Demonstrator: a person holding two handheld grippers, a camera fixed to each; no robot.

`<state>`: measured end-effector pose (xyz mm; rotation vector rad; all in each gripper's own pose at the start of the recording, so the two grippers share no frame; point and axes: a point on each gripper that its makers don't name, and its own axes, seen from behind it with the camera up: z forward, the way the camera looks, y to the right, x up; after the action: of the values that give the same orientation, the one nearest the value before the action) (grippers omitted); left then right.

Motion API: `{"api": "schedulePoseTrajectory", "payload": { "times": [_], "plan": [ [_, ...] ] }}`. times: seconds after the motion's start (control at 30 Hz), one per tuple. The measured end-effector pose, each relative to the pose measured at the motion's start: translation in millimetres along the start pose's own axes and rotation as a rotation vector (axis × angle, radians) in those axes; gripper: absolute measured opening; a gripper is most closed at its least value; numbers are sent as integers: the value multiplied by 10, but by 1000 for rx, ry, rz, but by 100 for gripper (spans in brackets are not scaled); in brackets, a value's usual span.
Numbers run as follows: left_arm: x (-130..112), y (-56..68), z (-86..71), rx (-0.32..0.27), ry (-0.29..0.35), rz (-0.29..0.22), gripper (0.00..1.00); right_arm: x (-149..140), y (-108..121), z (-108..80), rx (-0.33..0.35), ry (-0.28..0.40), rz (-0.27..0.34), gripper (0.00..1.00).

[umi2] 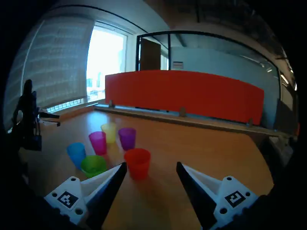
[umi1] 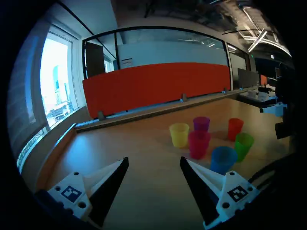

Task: Pour water

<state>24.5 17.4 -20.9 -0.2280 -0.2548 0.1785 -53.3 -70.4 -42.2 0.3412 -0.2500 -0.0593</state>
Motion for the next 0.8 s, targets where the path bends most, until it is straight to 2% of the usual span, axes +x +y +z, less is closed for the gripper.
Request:
{"api": "schedulePoseTrajectory", "payload": {
  "times": [0.27,0.47,0.8],
  "plan": [
    [249,-185,-117,94,105,-77,100,431,250,-94,-129,147,49,100],
    [405,-270,-181,143,172,-104,100,659,395,-145,-214,234,62,100],
    [620,-268,-217,172,252,-123,100,848,556,-225,-327,344,106,100]
  ]
}}
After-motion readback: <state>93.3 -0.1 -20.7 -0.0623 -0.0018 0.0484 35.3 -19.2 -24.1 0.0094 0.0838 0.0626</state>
